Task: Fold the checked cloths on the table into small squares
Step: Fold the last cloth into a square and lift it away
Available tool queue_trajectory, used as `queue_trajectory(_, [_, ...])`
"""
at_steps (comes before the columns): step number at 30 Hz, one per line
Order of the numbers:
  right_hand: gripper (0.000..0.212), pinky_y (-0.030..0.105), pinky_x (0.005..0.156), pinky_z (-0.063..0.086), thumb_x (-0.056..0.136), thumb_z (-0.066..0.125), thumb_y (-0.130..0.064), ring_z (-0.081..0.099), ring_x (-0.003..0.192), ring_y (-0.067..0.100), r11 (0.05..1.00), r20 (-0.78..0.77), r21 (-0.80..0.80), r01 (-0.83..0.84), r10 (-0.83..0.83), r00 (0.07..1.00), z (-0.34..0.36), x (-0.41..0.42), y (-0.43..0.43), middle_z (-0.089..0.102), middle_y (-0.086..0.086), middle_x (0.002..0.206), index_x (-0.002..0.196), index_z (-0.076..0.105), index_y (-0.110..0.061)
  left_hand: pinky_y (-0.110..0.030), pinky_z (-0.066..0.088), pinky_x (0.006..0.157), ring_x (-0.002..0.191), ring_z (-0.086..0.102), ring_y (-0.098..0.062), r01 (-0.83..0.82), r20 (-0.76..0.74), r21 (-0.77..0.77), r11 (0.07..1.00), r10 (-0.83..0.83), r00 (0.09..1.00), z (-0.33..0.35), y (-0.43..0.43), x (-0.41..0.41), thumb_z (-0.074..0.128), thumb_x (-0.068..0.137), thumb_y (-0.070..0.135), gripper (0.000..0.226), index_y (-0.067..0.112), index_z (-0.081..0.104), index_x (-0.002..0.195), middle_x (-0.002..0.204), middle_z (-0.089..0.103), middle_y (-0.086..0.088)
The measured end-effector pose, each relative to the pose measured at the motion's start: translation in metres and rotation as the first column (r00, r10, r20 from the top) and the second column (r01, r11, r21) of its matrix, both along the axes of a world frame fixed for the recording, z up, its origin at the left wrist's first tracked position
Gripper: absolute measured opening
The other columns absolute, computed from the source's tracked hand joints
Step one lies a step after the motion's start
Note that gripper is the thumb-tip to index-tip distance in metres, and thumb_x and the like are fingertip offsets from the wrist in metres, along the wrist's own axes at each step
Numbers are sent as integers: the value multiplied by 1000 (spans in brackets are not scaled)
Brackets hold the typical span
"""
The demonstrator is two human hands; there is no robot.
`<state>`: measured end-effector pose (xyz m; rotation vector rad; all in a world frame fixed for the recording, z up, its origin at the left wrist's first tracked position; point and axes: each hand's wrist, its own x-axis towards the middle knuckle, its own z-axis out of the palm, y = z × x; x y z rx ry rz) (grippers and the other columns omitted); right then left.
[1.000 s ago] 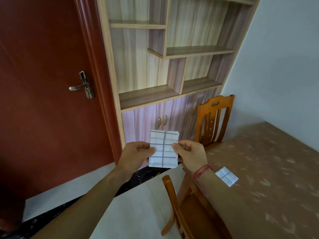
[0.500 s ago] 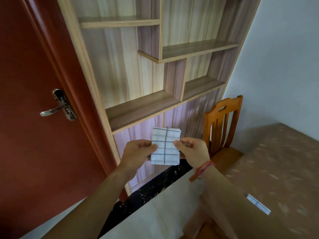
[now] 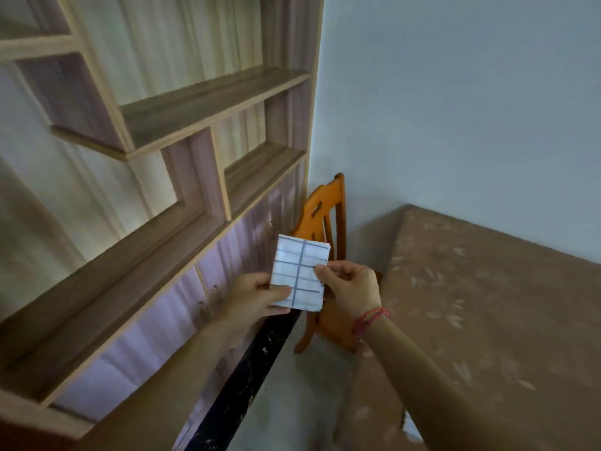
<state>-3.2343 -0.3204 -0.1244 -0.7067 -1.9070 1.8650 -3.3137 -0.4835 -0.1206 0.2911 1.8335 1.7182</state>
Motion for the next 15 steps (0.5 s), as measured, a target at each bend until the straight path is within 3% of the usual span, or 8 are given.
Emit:
queue_trajectory(4, [8, 21, 53, 54, 84, 73, -12, 69, 61, 6, 982, 13, 9, 190, -190, 982, -2, -4, 36, 72, -5, 64, 77, 73, -9, -38, 60, 79, 91, 72, -21, 165, 25, 29, 986, -166, 986, -8, 61, -30, 67, 88, 4, 16, 13, 70, 101, 96, 76, -4])
queue_trajectory(8, [8, 46, 66, 61, 81, 76, -13, 69, 69, 21, 920, 41, 22, 392, -393, 919, -6, -12, 67, 74, 6, 70, 73, 75, -12, -41, 59, 81, 94, 71, -21, 327, 19, 34, 945, -327, 945, -14, 115, -61, 69, 87, 8, 16, 15, 71, 102, 97, 76, -2])
queue_trajectory(10, [6, 50, 69, 60, 81, 75, -12, 69, 71, 23, 884, 54, -2, 467, -467, 883, -7, -16, 78, 74, 8, 72, 77, 75, -8, -37, 59, 78, 93, 71, -21, 397, 56, 49, 916, -400, 915, -14, 135, -74, 69, 86, 8, 17, 13, 71, 102, 97, 76, -3])
queue_trajectory(15, [7, 42, 64, 61, 84, 71, -6, 69, 72, 26, 769, 39, -137, 624, -626, 779, -8, -20, 102, 73, 10, 74, 84, 71, 1, -42, 57, 85, 99, 70, -27, 505, 214, 188, 842, -537, 816, -18, 175, -87, 66, 86, 3, 22, 3, 68, 108, 103, 74, -13])
